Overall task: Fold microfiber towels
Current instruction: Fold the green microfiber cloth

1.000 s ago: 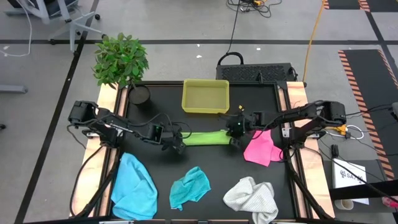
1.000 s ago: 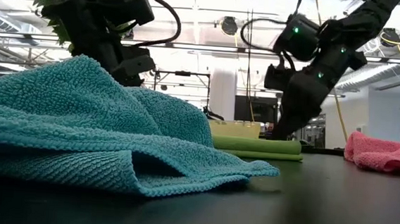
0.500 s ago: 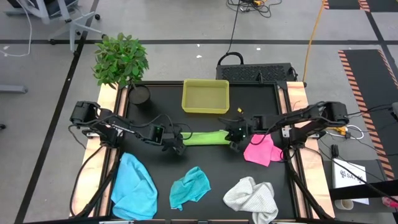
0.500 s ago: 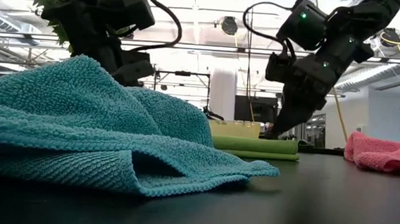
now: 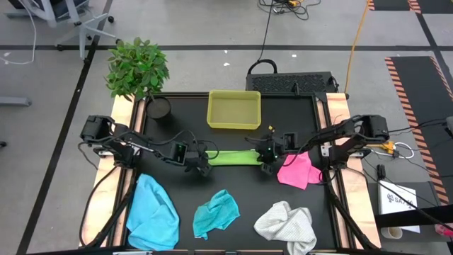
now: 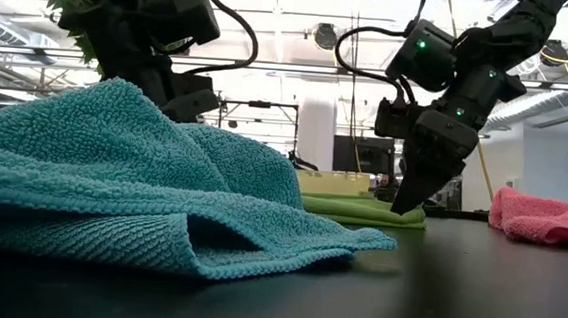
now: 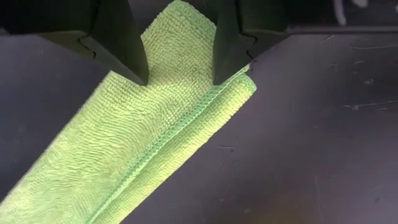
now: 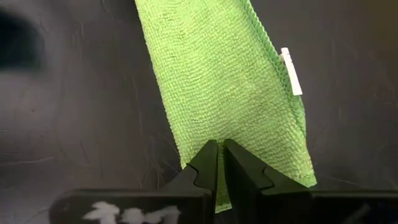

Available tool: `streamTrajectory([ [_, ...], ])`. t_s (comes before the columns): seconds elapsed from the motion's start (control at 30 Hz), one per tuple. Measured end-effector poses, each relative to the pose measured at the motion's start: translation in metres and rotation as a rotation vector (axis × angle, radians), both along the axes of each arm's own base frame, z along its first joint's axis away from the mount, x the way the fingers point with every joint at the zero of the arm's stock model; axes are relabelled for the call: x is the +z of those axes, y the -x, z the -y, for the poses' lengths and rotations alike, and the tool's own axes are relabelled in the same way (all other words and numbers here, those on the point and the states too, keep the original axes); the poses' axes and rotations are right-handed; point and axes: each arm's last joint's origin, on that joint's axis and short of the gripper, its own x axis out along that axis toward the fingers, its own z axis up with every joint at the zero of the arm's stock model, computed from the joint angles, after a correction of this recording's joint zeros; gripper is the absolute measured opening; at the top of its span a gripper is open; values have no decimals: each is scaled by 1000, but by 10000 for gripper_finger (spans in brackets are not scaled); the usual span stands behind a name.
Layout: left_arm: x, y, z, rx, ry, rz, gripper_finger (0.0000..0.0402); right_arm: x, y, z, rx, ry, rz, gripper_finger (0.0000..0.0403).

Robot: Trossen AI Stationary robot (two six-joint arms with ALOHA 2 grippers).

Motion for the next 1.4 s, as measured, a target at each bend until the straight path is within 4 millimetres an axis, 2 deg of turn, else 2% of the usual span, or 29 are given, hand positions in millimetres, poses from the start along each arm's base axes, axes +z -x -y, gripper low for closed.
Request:
streamTrajectory([
  [0.13,3,0,0,2,-18,8,182,4,1,0,-4,-4,14,18],
  [0.43,37,-10,-2,-65,-82,105,181,29,4,-1,-30,-49,118,18],
  [0.63,32,-6,-5,-75,-94,43,181,46,15,0,-159,-168,129,18],
  [0.83,31,-4,-13,-50,-91,18,181,45,23,-1,-258,-233,52,32],
  [1.2,28,-4,-13,-49,-90,-2,181,29,20,1,-390,-301,-39,131],
  [1.4,28,-4,-14,-45,-89,3,181,16,17,3,-429,-313,-87,157],
])
